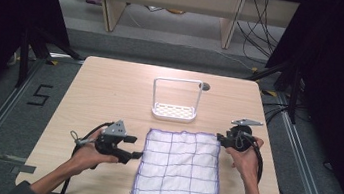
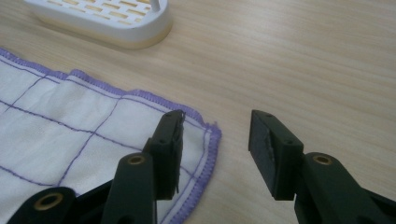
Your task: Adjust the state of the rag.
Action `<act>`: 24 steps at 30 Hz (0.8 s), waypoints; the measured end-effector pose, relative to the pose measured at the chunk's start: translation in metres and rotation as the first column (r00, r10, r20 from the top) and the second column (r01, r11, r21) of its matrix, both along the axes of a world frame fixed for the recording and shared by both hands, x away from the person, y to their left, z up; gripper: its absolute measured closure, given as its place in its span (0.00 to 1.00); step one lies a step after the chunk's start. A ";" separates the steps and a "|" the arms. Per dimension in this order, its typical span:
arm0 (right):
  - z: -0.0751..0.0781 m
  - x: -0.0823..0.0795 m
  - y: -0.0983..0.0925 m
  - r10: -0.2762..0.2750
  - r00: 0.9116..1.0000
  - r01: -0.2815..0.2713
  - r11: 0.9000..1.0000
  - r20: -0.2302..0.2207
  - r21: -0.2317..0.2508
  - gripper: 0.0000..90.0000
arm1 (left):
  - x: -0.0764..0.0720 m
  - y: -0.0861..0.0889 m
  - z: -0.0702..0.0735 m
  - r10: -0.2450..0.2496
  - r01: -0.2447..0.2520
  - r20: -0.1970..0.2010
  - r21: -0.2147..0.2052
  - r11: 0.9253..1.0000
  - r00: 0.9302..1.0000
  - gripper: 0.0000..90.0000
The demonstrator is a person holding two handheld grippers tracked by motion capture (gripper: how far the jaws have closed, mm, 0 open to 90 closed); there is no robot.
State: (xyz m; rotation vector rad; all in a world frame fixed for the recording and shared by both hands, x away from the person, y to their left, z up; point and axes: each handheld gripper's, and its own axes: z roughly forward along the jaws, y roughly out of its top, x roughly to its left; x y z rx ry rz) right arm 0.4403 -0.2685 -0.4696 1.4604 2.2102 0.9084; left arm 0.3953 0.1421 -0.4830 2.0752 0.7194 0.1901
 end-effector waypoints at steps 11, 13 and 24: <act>-0.008 0.013 0.009 0.030 0.999 -0.031 0.999 -0.022 -0.038 0.61 | 0.045 -0.028 -0.011 0.111 -0.112 0.026 0.053 0.992 0.993 0.41; -0.010 0.015 0.010 0.050 0.999 -0.050 0.998 -0.012 -0.044 0.60 | 0.050 -0.033 -0.012 0.108 -0.109 0.018 0.070 0.992 0.994 0.43; -0.016 0.020 0.011 0.042 0.999 -0.044 0.997 -0.024 -0.056 0.58 | 0.065 -0.043 -0.030 0.115 -0.113 -0.021 0.107 0.988 0.993 0.50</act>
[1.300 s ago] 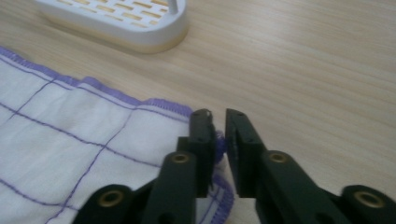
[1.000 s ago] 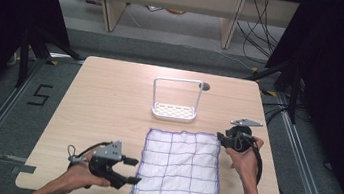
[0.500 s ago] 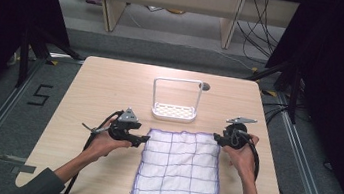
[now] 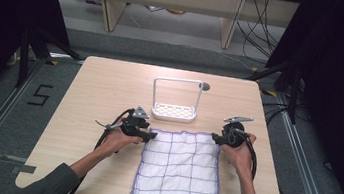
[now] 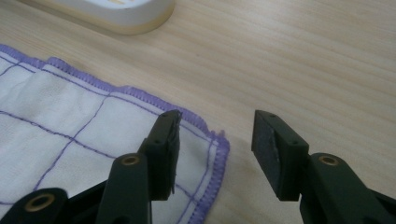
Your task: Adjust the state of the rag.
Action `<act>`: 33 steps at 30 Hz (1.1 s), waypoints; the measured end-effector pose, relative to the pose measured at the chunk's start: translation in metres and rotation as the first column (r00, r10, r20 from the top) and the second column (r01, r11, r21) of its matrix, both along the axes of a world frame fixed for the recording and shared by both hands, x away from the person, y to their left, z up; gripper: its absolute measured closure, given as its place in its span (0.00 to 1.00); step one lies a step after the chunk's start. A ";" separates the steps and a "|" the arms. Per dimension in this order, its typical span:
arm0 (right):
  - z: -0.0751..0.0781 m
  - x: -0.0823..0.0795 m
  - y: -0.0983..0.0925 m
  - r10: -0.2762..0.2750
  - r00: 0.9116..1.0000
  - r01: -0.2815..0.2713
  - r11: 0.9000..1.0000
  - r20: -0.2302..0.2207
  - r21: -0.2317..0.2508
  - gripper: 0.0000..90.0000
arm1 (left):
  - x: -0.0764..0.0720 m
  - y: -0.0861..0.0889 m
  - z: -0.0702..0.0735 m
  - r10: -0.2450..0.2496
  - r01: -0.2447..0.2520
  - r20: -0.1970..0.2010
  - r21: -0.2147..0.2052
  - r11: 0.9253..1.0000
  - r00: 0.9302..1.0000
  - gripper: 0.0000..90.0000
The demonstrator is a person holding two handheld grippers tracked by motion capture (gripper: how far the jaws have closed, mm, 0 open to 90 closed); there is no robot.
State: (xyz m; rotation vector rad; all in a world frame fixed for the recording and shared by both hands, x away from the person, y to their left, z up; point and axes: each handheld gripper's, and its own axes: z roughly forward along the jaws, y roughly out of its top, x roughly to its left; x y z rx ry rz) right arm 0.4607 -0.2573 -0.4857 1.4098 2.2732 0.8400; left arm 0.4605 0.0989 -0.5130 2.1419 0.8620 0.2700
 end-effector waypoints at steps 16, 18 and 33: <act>-0.012 0.006 0.007 0.017 1.000 -0.017 1.000 -0.020 -0.021 0.60 | 0.003 -0.006 -0.002 -0.059 0.059 0.021 0.020 0.998 0.998 0.88; -0.012 0.005 0.008 0.009 0.999 -0.009 1.000 -0.037 -0.012 0.64 | 0.004 -0.004 -0.001 -0.056 0.055 0.033 0.030 0.998 0.998 0.91; 0.003 -0.001 0.005 0.022 0.999 -0.024 0.998 0.037 0.053 0.95 | 0.011 0.013 0.009 -0.027 0.028 0.084 -0.015 0.999 0.996 0.96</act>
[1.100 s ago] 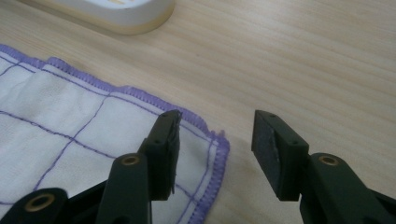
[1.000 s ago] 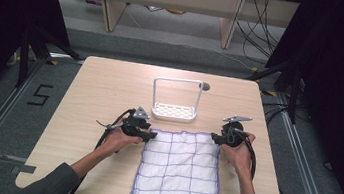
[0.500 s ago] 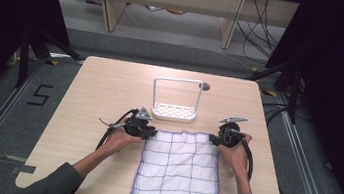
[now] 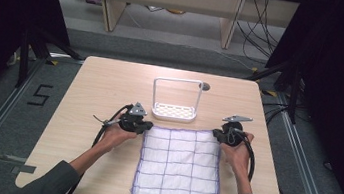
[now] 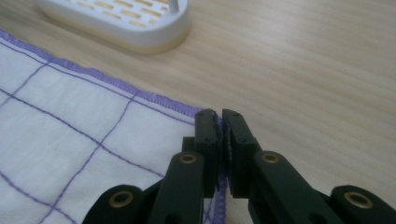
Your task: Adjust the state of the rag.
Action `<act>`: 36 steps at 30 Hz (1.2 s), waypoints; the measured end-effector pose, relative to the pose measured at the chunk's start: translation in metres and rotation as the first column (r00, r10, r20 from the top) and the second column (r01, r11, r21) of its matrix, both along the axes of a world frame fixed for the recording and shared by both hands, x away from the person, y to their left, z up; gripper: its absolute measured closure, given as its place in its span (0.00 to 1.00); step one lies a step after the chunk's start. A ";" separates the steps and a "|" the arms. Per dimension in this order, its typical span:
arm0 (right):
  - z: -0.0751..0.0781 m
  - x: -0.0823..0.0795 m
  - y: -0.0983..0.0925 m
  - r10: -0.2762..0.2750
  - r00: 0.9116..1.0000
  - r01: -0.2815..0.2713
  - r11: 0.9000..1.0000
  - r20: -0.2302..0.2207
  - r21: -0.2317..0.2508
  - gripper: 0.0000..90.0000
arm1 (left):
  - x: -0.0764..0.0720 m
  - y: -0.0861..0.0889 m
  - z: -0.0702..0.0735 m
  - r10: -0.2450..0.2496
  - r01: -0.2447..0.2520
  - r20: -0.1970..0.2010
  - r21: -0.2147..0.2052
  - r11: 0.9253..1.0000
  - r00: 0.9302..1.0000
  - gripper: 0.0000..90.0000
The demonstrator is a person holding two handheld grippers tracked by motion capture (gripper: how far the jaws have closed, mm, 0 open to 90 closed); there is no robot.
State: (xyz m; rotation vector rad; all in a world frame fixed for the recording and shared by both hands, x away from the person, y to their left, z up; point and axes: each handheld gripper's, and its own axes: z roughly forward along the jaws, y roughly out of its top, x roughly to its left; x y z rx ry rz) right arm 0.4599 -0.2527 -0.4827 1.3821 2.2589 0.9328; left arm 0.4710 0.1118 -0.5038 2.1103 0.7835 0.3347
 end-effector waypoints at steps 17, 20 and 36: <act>0.028 -0.005 0.000 0.031 0.994 -0.037 0.998 0.107 0.053 0.96 | 0.003 0.011 0.020 0.017 -0.015 0.034 -0.079 0.997 0.999 0.97; 0.031 -0.005 0.002 0.025 0.992 -0.034 0.997 0.122 0.072 0.96 | 0.002 0.013 0.024 0.019 -0.016 0.028 -0.105 0.994 0.999 0.97; 0.061 -0.006 0.008 0.052 0.984 -0.066 0.995 0.172 0.074 0.96 | -0.002 0.025 0.053 0.017 -0.007 0.058 -0.168 0.986 0.998 0.97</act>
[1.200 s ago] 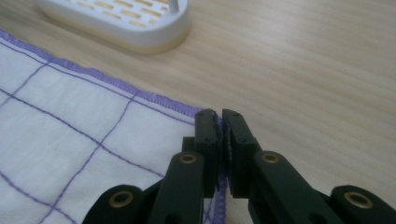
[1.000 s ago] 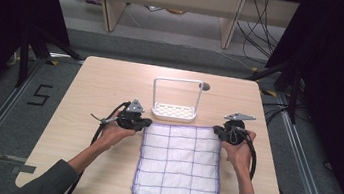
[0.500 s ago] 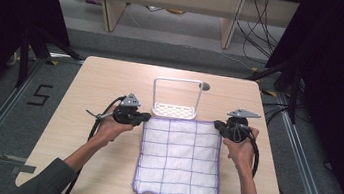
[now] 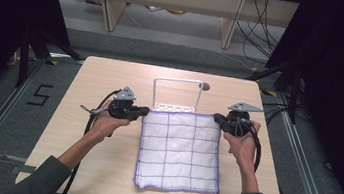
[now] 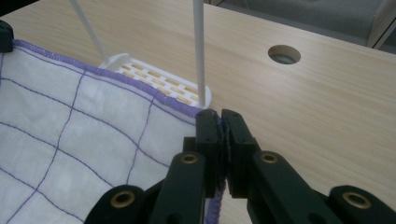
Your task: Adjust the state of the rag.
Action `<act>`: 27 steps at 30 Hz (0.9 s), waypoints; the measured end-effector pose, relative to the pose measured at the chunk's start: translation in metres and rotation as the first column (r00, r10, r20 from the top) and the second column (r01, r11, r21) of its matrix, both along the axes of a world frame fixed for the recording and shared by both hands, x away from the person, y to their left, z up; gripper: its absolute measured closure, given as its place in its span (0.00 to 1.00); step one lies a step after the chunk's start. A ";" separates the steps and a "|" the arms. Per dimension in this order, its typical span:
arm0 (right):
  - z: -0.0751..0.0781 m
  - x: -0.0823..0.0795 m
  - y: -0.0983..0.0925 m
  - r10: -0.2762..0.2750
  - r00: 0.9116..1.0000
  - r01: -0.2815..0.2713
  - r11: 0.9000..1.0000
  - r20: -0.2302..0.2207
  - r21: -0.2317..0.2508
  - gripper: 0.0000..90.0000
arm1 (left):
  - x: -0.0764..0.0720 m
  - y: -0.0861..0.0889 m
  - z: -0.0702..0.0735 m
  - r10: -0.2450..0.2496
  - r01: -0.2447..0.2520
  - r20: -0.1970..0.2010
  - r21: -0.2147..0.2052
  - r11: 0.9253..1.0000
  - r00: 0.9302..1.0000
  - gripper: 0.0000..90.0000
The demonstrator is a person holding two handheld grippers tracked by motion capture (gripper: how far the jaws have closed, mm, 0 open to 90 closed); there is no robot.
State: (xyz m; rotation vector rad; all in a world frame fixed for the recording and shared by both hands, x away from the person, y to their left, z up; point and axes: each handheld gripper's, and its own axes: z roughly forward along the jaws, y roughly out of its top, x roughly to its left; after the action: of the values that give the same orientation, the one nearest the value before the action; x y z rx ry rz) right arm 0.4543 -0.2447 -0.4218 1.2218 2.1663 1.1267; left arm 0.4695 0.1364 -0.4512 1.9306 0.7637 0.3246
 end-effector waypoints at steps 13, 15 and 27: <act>0.003 -0.013 -0.002 0.029 1.000 -0.029 1.000 0.005 -0.008 0.96 | -0.024 0.003 0.011 -0.056 0.057 0.025 -0.008 0.998 0.998 0.97; 0.003 -0.017 -0.003 0.035 0.999 -0.035 0.999 -0.002 -0.008 0.96 | -0.030 0.004 0.012 -0.068 0.068 0.022 0.001 0.998 0.997 0.97; -0.004 -0.066 -0.011 0.102 0.995 -0.103 0.994 -0.022 -0.023 0.96 | -0.093 0.012 0.000 -0.201 0.201 0.009 0.032 0.979 0.979 0.97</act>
State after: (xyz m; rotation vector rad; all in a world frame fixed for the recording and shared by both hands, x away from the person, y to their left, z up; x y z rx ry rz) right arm 0.3879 -0.2557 -0.4258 1.1282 2.2742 1.1298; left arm 0.3763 0.1487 -0.4516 2.0137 0.5518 0.2246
